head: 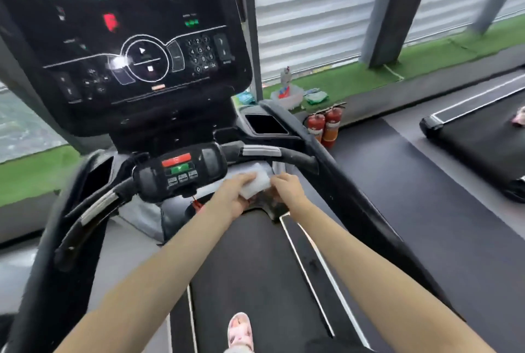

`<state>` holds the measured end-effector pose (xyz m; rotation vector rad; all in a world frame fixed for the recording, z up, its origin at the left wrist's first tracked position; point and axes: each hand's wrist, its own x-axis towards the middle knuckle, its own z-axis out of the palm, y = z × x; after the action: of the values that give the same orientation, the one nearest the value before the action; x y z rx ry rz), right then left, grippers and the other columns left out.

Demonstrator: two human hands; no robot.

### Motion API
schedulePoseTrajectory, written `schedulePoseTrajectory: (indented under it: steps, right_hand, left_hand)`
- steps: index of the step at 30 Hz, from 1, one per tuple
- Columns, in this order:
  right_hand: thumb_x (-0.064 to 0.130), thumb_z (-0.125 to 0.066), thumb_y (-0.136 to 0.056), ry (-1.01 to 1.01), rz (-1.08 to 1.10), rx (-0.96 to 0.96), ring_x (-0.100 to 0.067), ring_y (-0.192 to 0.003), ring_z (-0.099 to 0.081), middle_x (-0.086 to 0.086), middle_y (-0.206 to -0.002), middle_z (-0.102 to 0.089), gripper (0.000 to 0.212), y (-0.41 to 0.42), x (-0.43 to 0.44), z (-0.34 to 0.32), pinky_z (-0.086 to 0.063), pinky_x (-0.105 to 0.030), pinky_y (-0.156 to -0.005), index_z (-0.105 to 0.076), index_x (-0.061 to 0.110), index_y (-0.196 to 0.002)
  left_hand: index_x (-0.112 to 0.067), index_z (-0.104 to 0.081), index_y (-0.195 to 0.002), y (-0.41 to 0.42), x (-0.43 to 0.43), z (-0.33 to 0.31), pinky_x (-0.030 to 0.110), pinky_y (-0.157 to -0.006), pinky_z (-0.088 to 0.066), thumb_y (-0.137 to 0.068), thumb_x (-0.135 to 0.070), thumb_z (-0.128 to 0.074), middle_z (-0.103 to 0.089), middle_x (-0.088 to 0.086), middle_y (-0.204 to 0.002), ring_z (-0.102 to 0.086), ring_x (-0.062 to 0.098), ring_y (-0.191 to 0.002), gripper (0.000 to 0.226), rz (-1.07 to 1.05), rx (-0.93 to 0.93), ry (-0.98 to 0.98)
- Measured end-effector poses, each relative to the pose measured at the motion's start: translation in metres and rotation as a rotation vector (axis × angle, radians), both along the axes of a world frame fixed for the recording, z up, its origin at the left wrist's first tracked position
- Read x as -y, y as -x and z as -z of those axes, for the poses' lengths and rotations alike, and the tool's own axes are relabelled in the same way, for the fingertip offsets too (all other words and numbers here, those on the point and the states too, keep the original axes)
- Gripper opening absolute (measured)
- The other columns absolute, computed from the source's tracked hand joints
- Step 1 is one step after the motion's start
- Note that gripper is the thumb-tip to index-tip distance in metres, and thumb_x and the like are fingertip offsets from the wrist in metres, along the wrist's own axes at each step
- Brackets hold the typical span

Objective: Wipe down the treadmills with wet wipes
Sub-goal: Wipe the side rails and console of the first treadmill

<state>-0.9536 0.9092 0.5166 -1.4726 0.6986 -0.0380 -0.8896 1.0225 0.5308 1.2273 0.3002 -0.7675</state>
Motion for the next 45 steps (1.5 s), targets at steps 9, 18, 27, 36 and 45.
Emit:
schedulePoseTrajectory:
  steps: [9,18,27,36,45]
  right_hand:
    - [0.001,-0.052,-0.084,0.456,0.325,-0.124,-0.027,-0.101,-0.057,-0.011,-0.100,-0.065,0.024,-0.072,0.022,0.008,-0.044,-0.034,-0.091,-0.066,0.007,-0.102]
    - [-0.008,-0.039,-0.081,0.563,0.148,-0.244,-0.020,-0.129,-0.046,-0.003,-0.137,-0.055,0.057,-0.102,0.082,0.024,-0.034,-0.031,-0.108,-0.057,0.013,-0.131]
    - [-0.007,-0.045,-0.080,0.651,0.021,-0.328,-0.024,-0.118,-0.053,-0.006,-0.124,-0.062,0.050,-0.106,0.088,0.051,-0.042,-0.031,-0.096,-0.061,0.011,-0.124]
    - [-0.007,-0.049,-0.081,0.682,0.085,-0.371,-0.027,-0.125,-0.048,-0.007,-0.126,-0.062,0.047,-0.106,0.096,0.056,-0.026,-0.029,-0.113,-0.063,0.010,-0.123]
    - [-0.005,-0.045,-0.086,0.704,0.130,-0.397,-0.026,-0.124,-0.048,-0.006,-0.125,-0.061,0.042,-0.110,0.098,0.050,-0.027,-0.026,-0.106,-0.063,0.012,-0.120]
  left_hand:
    - [-0.009,-0.057,-0.086,-0.149,0.063,-0.030,0.019,-0.042,-0.042,-0.094,-0.004,-0.052,-0.060,0.007,-0.075,-0.055,0.018,-0.064,0.011,0.394,0.144,-0.137]
    - [-0.013,-0.064,-0.083,-0.203,0.128,-0.002,0.023,-0.059,-0.040,-0.088,-0.018,-0.066,-0.059,-0.004,-0.075,-0.054,0.012,-0.074,0.006,0.804,0.769,-0.612]
    - [-0.012,-0.072,-0.083,-0.216,0.173,0.039,0.035,-0.069,-0.053,-0.071,-0.002,-0.069,-0.060,0.005,-0.082,-0.058,0.025,-0.078,0.016,1.232,2.280,-0.518]
    - [-0.021,-0.071,-0.094,-0.246,0.151,0.035,0.031,-0.092,-0.033,-0.071,-0.014,-0.072,-0.062,-0.006,-0.124,-0.055,0.014,-0.117,0.024,1.913,2.536,-0.388]
    - [-0.016,-0.075,-0.093,-0.229,0.171,0.043,0.038,-0.104,-0.034,-0.079,-0.031,-0.063,-0.070,0.000,-0.103,-0.050,0.022,-0.126,0.023,2.111,2.947,-0.625]
